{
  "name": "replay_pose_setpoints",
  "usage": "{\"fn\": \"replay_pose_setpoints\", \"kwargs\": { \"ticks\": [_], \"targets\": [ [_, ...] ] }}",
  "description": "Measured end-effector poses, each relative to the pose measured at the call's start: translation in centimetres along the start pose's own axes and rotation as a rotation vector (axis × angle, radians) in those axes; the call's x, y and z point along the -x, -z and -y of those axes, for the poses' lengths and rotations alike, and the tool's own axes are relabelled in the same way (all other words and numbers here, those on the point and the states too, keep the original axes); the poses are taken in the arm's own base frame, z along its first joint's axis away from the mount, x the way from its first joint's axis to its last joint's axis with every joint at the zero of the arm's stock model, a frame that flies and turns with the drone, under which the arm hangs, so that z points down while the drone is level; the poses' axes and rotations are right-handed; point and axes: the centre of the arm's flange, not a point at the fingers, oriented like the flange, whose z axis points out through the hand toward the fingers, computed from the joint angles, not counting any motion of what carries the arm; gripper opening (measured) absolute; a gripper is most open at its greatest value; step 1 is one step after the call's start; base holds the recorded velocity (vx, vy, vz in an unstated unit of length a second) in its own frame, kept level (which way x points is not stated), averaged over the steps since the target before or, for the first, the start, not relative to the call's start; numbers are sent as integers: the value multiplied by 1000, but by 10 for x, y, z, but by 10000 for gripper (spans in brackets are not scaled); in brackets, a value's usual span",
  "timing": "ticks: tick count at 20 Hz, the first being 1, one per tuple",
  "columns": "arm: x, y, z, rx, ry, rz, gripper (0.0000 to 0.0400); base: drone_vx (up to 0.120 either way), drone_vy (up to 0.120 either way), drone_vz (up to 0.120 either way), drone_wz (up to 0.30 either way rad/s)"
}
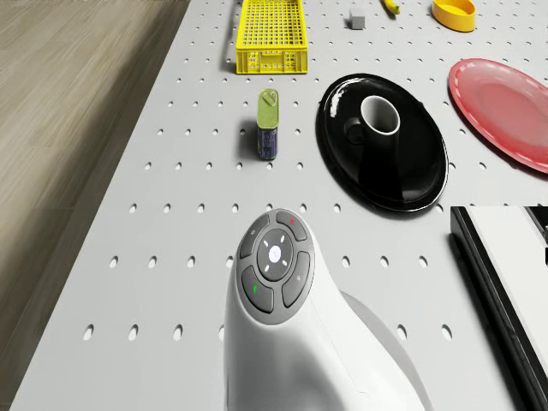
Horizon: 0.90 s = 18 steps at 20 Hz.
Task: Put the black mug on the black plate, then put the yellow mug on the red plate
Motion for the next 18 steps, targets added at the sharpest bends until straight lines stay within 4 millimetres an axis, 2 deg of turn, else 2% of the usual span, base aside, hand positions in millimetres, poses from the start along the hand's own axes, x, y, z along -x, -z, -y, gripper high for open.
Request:
{"fn": "replay_pose_setpoints", "kwargs": {
  "ticks": [4,18],
  "targets": [
    [0,2,0,0,0,0,110,120,-120,120,0],
    [0,4,0,0,0,0,110,120,-120,11,0]
  ]
}}
